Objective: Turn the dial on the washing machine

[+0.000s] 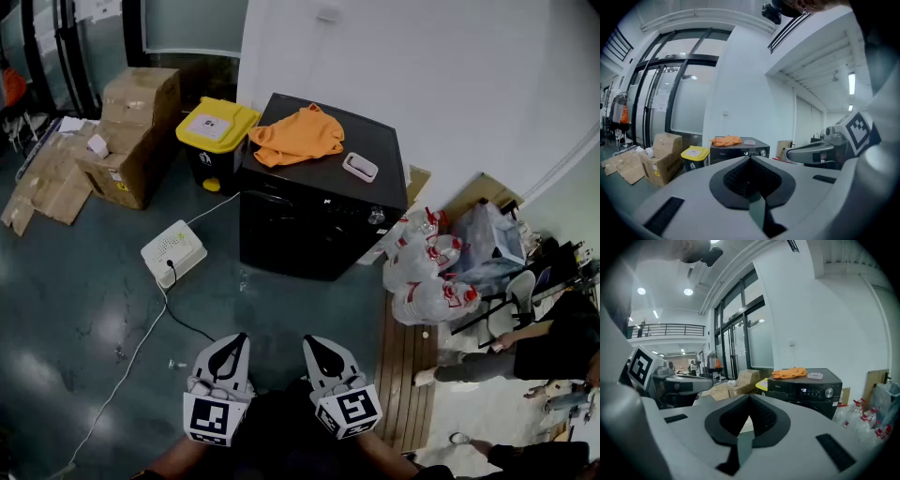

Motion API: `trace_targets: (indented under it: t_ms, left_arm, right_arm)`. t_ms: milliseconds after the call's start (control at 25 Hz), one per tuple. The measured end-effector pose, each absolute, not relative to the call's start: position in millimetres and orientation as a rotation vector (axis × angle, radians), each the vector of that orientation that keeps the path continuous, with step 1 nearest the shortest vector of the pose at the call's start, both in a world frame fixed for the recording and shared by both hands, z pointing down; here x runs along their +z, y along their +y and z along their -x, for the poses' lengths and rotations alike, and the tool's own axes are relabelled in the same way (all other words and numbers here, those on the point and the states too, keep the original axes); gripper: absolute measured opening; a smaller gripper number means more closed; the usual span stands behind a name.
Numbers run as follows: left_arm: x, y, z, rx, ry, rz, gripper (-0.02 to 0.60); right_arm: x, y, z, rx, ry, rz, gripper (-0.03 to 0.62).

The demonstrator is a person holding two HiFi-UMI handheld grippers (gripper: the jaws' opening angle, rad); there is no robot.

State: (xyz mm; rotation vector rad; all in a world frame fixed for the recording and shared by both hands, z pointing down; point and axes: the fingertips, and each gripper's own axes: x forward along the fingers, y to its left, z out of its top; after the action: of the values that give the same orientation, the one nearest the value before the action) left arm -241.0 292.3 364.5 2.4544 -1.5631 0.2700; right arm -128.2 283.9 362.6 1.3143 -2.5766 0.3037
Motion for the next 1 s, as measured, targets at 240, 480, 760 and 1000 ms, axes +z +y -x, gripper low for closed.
trace_targets:
  t_ms: [240,480,760,1000]
  left_arm:
    - [361.8,288.5,246.8,0.259,-1.573,-2.476,0.009]
    - [360.5,284.3,249.3,0.241,-1.576,-2.483,0.009]
    - [360.3,275.3,246.2,0.229,-1.55,-2.476,0.009]
    - [354.1,246.5,225.6,0.21,-1.56,-2.506,0.011]
  right_arm:
    - [361.4,281.8,134.1,0.301,-2.573,-1.315,0.014]
    - [359.1,275.0,129.4,0.301,-2.566,-1.37,0.014]
    - [356.0,264.7,115.1,0.285,-2.493,-1.471,0.015]
    - [351.0,237.5,88.4,0.244,-2.47,-1.538,0.033]
